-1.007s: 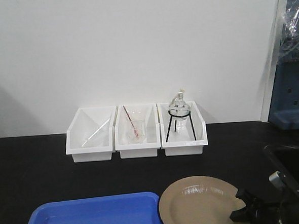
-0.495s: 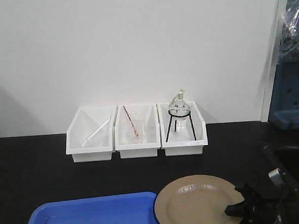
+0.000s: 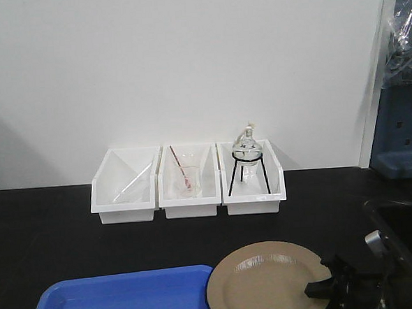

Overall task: Place disk in tray to left cabinet
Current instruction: 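Lift the beige plate with the right gripper and carry it over the blue tray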

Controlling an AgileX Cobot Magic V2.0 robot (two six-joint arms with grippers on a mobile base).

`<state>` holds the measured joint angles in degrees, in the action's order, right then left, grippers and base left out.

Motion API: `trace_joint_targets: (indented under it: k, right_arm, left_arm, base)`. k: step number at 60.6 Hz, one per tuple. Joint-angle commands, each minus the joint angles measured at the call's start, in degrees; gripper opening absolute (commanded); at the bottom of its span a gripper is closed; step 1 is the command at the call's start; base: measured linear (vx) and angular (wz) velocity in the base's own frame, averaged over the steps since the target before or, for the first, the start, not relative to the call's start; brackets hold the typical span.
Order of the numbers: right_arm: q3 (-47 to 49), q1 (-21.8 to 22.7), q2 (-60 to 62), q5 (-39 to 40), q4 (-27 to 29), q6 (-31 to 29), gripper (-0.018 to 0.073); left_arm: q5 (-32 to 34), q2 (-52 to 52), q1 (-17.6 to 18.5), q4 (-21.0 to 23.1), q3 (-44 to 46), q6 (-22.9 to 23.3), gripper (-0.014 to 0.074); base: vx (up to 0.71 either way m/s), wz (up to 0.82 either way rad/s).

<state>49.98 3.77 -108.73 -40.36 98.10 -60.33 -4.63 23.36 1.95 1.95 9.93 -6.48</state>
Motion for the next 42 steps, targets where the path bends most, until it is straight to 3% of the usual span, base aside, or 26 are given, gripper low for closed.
trace_joint_targets:
  k: [1, 27, 42]
  right_arm:
    - [1.29, 0.23, 2.69, -8.39, 4.25, -2.39, -0.0008]
    - [1.29, 0.23, 2.69, -11.68, 4.25, -4.91, -0.0008]
    - [1.37, 0.23, 3.43, -19.37, 4.31, -4.84, -0.0008]
  left_arm:
    - [4.32, 0.59, 0.42, 0.17, 2.04, 0.17, 0.0381]
    - [4.32, 0.59, 0.42, 0.17, 2.04, 0.17, 0.0381]
    - [4.32, 0.59, 0.42, 0.17, 2.04, 0.17, 0.0381]
  base:
    - [0.00, 0.00]
    - [0.00, 0.00]
    - [0.00, 0.00]
